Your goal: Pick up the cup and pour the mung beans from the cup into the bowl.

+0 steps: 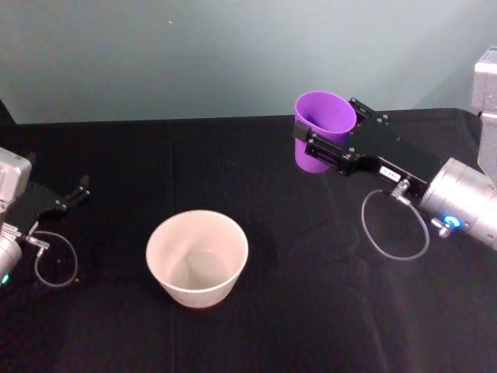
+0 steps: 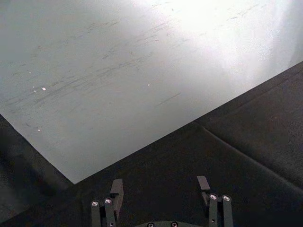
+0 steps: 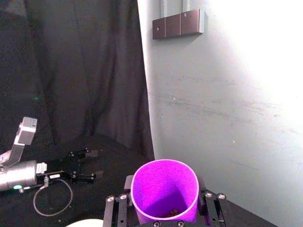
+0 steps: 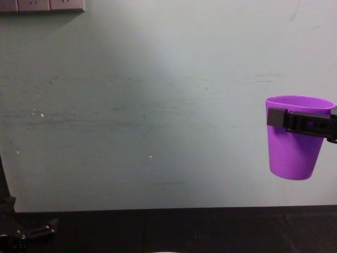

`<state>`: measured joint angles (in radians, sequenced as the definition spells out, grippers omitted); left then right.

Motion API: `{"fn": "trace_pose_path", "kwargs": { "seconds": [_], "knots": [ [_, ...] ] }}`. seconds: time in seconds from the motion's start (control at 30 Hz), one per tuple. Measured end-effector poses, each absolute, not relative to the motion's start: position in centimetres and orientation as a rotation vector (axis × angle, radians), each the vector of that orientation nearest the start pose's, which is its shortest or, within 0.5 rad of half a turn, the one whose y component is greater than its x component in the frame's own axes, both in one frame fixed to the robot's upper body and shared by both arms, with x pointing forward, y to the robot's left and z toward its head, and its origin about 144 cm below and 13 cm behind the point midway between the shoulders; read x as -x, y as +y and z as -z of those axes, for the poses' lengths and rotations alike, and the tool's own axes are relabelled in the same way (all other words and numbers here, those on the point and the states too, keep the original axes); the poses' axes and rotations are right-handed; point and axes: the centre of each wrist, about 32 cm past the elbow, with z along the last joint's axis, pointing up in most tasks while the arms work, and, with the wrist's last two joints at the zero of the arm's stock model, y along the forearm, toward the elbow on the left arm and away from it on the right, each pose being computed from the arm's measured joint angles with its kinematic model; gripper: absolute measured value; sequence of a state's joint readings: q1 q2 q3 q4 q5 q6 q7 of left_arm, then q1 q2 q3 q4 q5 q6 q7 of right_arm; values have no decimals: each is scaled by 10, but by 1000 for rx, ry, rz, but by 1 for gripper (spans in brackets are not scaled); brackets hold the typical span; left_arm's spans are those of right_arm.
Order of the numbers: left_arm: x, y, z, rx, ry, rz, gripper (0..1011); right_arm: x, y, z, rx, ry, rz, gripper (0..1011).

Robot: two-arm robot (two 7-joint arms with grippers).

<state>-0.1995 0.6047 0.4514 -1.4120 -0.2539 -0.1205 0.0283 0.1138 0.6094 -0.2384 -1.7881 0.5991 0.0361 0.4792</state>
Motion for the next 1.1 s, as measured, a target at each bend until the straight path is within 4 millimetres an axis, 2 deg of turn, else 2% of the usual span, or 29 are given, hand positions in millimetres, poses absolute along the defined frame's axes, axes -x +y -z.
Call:
{"fn": "trace_pose_path", "kwargs": {
  "seconds": [1.1],
  "knots": [
    [-489, 310, -1140, -304, -285, -1248, 1012, -469, -297, -1246, -57, -109, 772, 738]
  ]
}}
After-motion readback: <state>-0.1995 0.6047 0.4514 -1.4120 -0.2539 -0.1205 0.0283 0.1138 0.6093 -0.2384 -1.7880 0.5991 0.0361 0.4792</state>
